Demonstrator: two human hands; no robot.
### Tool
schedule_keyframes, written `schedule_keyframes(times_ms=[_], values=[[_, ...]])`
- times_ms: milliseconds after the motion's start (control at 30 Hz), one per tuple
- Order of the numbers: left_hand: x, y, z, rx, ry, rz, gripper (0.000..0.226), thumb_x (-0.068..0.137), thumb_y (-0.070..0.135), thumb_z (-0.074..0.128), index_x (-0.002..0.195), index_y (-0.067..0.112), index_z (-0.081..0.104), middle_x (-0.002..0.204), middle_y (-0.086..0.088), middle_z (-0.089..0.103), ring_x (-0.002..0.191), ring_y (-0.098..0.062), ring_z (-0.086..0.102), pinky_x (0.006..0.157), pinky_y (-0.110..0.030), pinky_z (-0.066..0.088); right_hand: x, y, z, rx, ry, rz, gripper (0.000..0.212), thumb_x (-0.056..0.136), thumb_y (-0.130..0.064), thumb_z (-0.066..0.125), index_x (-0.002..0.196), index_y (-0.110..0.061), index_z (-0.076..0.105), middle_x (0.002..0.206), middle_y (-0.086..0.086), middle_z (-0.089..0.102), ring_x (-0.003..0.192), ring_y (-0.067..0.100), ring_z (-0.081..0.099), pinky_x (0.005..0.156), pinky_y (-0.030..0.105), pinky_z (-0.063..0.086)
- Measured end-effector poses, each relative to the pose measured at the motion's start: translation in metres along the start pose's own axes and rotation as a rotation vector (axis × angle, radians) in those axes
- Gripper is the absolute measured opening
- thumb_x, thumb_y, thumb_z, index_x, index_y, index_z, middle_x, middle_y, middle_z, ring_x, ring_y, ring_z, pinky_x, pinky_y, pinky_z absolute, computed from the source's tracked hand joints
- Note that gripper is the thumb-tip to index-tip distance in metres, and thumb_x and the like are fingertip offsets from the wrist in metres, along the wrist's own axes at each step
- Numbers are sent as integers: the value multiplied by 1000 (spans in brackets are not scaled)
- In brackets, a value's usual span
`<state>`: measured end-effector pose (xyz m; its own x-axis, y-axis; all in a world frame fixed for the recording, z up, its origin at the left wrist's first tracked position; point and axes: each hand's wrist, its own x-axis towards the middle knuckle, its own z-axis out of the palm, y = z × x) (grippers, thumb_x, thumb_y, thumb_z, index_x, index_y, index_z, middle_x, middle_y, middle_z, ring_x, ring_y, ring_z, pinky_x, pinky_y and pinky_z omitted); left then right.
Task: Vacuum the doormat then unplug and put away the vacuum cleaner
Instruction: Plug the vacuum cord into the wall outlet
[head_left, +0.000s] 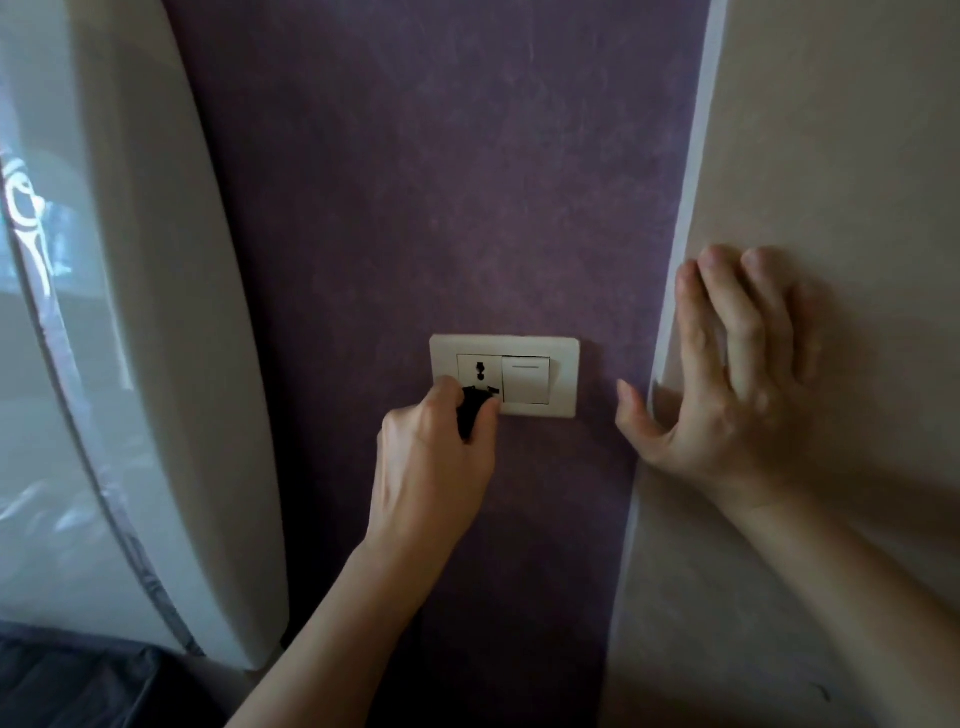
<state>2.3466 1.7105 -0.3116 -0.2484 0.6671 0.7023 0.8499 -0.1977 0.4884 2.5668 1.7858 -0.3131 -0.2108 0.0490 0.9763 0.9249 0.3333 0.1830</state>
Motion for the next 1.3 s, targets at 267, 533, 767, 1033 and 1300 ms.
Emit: schedule_keyframes(times_ms=[267, 533, 767, 1033, 1300], values=[[9, 13, -6, 125, -109, -83, 29, 96, 38, 57, 81, 13, 52, 65, 0, 59, 57, -19, 58, 55, -29, 42, 2, -1, 1, -33, 4, -1, 83, 86, -50, 61, 151, 0, 44, 152, 21, 47, 147, 36, 34, 118, 60, 30], [-5, 17, -8, 210, -74, -101, 42, 98, 42, 51, 65, 17, 44, 53, 3, 50, 45, -14, 46, 45, -26, 32, 0, 1, 2, -45, 7, -16, 82, 87, -49, 60, 151, 0, 43, 153, 21, 47, 147, 36, 35, 119, 59, 28], [1, 21, -2, 179, -61, -48, 42, 96, 25, 59, 58, 15, 45, 48, 4, 47, 40, -12, 47, 42, -15, 29, 0, 1, 2, -39, 6, -14, 83, 86, -50, 61, 151, 0, 44, 153, 20, 46, 147, 36, 34, 119, 59, 29], [1, 19, -16, 175, -112, -81, 50, 98, 41, 52, 56, 14, 47, 48, 4, 50, 44, -15, 50, 45, -20, 31, 1, 0, 1, -47, 6, -5, 82, 86, -48, 60, 153, -3, 42, 154, 18, 46, 148, 34, 34, 121, 55, 25], [-1, 22, -10, 223, -104, -46, 51, 101, 37, 48, 56, 12, 47, 49, 0, 52, 41, -15, 48, 42, -25, 36, -3, 2, 4, -40, -1, -11, 83, 88, -49, 59, 153, -2, 41, 155, 18, 44, 148, 35, 33, 120, 59, 28]])
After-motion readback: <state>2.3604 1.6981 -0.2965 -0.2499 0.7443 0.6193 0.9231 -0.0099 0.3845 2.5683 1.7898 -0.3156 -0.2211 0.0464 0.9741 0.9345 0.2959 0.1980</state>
